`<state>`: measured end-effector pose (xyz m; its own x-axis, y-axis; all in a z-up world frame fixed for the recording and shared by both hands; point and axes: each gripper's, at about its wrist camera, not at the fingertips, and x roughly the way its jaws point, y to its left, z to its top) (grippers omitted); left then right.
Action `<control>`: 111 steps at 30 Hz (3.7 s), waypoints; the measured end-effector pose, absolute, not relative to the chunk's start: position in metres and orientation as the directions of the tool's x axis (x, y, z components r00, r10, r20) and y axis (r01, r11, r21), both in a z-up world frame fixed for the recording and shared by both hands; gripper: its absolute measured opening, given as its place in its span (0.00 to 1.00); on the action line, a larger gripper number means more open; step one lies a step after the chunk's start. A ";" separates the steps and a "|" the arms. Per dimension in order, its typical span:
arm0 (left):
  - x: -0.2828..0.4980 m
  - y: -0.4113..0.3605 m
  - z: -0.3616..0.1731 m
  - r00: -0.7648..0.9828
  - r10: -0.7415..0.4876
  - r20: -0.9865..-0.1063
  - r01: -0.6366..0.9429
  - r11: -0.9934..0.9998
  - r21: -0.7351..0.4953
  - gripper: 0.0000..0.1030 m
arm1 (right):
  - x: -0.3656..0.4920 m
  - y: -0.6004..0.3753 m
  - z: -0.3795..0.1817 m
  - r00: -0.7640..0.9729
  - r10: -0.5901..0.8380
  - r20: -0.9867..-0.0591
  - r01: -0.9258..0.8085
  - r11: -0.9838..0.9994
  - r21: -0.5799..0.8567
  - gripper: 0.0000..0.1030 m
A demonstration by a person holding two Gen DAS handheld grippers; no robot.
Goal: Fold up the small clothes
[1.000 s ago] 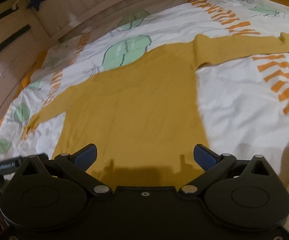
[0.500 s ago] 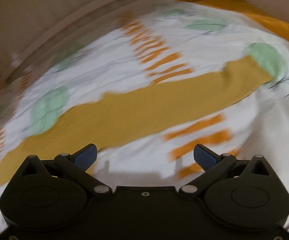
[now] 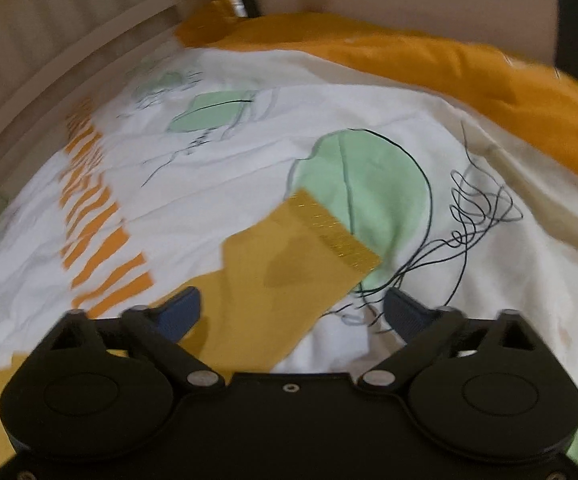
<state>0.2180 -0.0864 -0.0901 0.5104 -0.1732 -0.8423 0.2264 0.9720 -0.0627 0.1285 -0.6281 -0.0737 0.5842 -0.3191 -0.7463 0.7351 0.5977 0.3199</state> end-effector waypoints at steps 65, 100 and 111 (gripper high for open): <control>0.293 0.017 -0.065 0.549 -0.343 -0.762 0.207 0.939 -0.273 0.85 | 0.222 -0.221 -0.039 0.788 0.241 -0.567 -0.115 0.962 0.249 0.69; 0.331 -0.006 -0.054 0.677 -0.129 -0.724 0.139 0.989 -0.046 0.07 | 0.204 -0.316 -0.058 0.825 0.178 -0.537 0.004 0.947 0.320 0.89; 0.340 -0.004 -0.087 0.635 -0.062 -0.770 0.109 0.994 0.010 0.20 | 0.217 -0.321 -0.075 0.790 0.194 -0.581 0.024 0.938 0.346 0.96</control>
